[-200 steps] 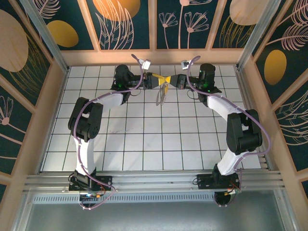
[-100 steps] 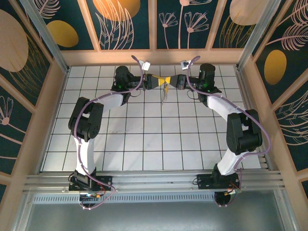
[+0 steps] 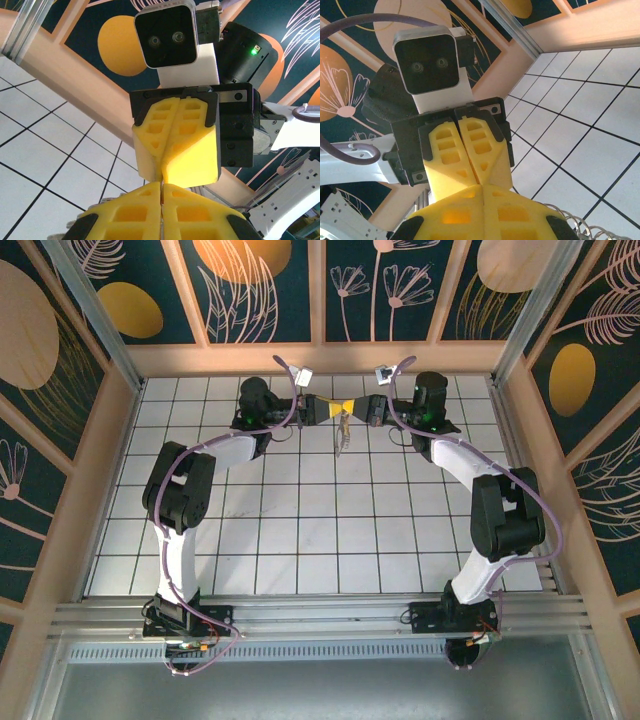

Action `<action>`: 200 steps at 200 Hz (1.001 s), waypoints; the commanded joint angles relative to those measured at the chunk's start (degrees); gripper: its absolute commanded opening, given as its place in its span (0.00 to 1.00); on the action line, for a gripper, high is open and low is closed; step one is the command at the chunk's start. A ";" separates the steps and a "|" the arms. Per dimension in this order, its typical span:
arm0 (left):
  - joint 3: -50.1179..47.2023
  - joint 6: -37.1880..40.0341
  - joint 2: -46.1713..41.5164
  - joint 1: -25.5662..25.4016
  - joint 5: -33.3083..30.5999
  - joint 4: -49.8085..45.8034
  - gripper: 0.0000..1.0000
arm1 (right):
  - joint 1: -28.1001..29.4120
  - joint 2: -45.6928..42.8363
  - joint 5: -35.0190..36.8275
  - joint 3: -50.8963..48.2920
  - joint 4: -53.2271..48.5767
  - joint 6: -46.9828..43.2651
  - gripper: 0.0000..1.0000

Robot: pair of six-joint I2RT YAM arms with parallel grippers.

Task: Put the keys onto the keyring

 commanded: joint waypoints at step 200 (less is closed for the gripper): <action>-4.69 -1.76 -3.70 -2.31 -2.81 10.10 0.00 | -3.85 -16.46 12.13 -13.52 2.98 -1.79 0.37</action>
